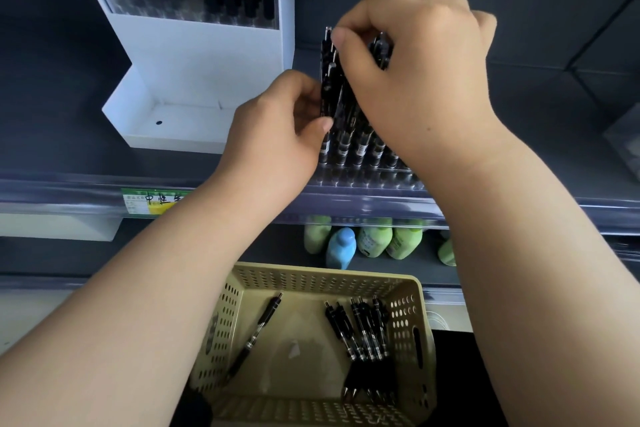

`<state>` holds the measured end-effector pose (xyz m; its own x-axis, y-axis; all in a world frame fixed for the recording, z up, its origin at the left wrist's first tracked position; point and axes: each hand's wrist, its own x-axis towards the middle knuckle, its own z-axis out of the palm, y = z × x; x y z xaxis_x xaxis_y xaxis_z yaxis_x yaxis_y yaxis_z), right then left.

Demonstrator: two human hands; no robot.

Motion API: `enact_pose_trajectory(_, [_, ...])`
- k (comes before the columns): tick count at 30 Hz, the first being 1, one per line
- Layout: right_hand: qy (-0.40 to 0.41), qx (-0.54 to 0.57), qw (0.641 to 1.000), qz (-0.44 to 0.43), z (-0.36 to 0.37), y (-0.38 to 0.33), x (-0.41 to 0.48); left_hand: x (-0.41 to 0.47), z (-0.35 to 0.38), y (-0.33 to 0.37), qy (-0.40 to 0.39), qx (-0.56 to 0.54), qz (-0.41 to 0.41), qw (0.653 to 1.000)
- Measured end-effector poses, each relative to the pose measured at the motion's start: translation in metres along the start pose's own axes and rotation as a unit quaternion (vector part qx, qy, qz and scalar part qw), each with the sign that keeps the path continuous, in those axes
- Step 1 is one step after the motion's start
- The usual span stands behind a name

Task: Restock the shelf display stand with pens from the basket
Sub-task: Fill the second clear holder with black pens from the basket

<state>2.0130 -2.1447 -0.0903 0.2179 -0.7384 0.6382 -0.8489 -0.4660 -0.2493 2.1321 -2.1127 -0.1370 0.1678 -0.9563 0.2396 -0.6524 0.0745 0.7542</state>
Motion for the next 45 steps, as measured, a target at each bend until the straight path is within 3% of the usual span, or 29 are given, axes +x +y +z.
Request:
enact_pose_trajectory(6, [0.083, 0.038, 0.996, -0.015, -0.007, 0.007, -0.012, 0.002, 0.008, -0.012, -0.006, -0.007, -0.006, 1.000])
enact_pose_trajectory(11, [0.084, 0.043, 0.994, -0.052, -0.012, 0.014, -0.051, -0.018, 0.006, -0.032, -0.014, 0.029, -0.029, 0.999])
enact_pose_trajectory(14, [0.029, 0.075, 0.996, -0.050, -0.013, 0.019, -0.093, -0.040, 0.000, -0.037, -0.024, 0.078, -0.004, 0.997])
enact_pose_trajectory(20, [-0.193, 0.099, 0.965, 0.145, 0.000, 0.013, -0.187, -0.116, 0.013, -0.060, -0.083, 0.118, -0.073, 0.987])
enact_pose_trajectory(26, [-0.392, 0.033, 0.914, 0.095, 0.007, -0.012, -0.244, -0.199, 0.040, -0.067, -0.192, 0.205, -0.107, 0.954])
enact_pose_trajectory(35, [-0.431, 0.030, 0.881, 0.193, 0.007, -0.003, -0.243, -0.188, 0.035, -0.080, -0.169, 0.165, -0.172, 0.956])
enact_pose_trajectory(45, [-0.498, 0.015, 0.825, 0.266, 0.066, 0.012, -0.259, -0.183, 0.089, -0.107, -0.238, 0.192, -0.210, 0.929])
